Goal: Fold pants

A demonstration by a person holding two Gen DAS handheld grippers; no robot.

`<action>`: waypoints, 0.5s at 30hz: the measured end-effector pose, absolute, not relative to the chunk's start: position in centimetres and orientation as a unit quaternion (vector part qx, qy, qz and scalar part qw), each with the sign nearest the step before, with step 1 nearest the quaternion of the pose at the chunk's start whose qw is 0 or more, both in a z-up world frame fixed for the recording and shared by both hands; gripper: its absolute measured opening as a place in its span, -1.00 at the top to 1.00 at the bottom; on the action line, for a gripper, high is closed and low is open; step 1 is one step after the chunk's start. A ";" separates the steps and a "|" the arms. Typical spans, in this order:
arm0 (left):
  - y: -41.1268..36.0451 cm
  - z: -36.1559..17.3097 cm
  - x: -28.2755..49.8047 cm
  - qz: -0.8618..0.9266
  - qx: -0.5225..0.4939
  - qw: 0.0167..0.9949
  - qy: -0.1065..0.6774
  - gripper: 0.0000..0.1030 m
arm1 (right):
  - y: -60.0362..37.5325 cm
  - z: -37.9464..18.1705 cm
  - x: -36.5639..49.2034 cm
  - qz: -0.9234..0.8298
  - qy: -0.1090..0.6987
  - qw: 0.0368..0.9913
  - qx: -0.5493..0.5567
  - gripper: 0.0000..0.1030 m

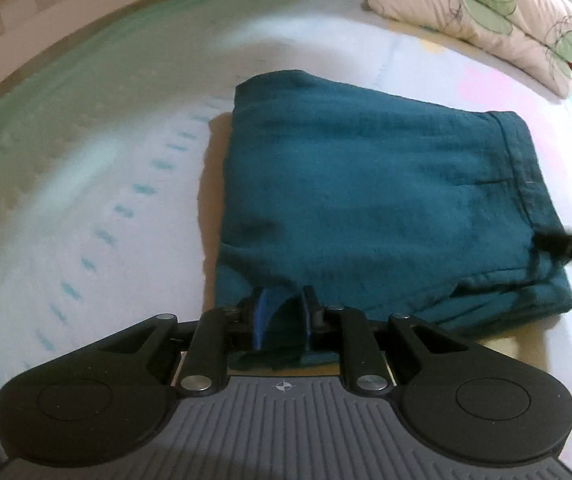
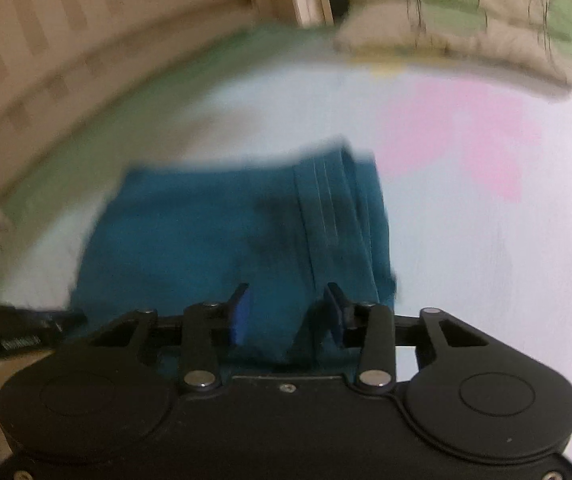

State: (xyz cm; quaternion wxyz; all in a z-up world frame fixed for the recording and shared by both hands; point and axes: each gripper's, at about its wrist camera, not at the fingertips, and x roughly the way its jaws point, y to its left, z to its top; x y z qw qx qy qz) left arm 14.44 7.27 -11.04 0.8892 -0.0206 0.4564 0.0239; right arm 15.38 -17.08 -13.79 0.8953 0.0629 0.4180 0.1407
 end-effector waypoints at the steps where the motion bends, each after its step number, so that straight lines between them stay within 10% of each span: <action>1: 7.4 -11.0 14.2 0.026 -0.023 0.891 0.452 0.63 | -17.0 -14.4 15.1 0.134 0.424 0.894 0.057 0.06; 15: 5.6 -6.2 9.1 0.057 -0.034 0.903 0.424 0.65 | -16.4 -8.6 10.0 0.079 0.423 0.900 0.069 0.03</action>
